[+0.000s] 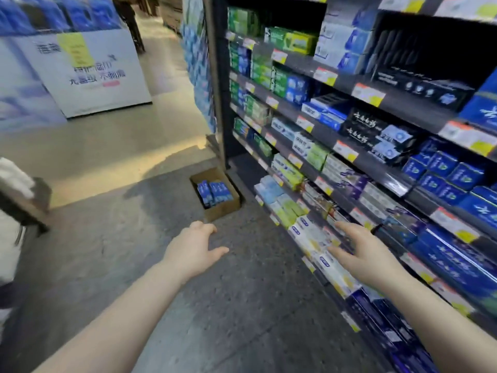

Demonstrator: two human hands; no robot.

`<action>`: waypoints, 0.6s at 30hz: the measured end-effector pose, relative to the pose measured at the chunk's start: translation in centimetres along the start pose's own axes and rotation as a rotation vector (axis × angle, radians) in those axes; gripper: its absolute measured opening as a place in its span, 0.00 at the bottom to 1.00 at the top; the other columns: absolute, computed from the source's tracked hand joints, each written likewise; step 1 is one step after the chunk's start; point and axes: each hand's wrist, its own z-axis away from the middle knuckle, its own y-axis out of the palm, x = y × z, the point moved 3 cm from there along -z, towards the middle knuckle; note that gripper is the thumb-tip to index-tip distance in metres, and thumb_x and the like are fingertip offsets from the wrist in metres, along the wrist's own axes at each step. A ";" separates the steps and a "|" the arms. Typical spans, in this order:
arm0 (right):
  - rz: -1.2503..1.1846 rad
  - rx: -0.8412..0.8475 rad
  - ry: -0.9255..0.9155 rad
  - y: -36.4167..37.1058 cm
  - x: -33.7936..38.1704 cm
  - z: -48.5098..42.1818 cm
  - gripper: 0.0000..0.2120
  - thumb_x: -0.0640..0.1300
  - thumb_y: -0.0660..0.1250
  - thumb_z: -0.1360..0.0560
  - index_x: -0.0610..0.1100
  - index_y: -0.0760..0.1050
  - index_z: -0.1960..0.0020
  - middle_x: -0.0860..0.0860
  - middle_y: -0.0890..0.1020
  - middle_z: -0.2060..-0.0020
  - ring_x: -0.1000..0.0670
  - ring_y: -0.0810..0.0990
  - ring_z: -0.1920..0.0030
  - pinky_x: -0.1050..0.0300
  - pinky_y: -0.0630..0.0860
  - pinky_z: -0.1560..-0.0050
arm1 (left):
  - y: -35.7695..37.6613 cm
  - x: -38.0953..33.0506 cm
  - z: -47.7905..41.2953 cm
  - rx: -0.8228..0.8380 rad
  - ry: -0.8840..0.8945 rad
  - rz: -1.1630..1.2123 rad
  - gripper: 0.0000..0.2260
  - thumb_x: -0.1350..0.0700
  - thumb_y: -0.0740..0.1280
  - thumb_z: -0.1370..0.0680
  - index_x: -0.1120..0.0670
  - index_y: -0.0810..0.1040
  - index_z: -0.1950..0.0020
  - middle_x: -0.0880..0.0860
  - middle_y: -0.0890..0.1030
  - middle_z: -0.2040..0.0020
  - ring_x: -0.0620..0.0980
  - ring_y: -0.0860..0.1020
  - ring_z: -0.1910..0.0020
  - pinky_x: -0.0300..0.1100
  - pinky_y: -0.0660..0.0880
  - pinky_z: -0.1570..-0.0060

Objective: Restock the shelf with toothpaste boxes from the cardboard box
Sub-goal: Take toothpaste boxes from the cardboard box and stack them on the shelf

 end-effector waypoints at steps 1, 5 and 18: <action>0.002 0.023 -0.002 0.8 0.9 -1.4 0.27 0.52 0.62 0.25 0.50 0.59 0.28 0.52 0.64 0.29 0.52 0.63 0.30 0.54 0.63 0.33 | 0.1 1.6 -0.7 0.002 -0.019 0.016 0.25 0.40 0.65 0.29 0.53 0.71 0.37 0.56 0.73 0.38 0.56 0.74 0.40 0.50 0.72 0.41; 0.033 0.095 -0.025 3.8 3.8 -7.4 0.28 0.53 0.62 0.25 0.49 0.58 0.28 0.52 0.63 0.28 0.51 0.60 0.28 0.52 0.61 0.31 | 0.2 6.8 -3.8 0.027 -0.097 0.071 0.25 0.40 0.65 0.28 0.53 0.71 0.37 0.55 0.73 0.37 0.55 0.73 0.39 0.48 0.72 0.40; 0.049 0.266 -0.147 10.3 14.3 -36.5 0.27 0.53 0.63 0.26 0.51 0.61 0.29 0.52 0.67 0.30 0.53 0.66 0.32 0.60 0.63 0.35 | -6.0 19.7 -25.9 0.054 -0.313 0.078 0.22 0.45 0.65 0.26 0.55 0.71 0.36 0.56 0.74 0.36 0.53 0.72 0.36 0.41 0.67 0.40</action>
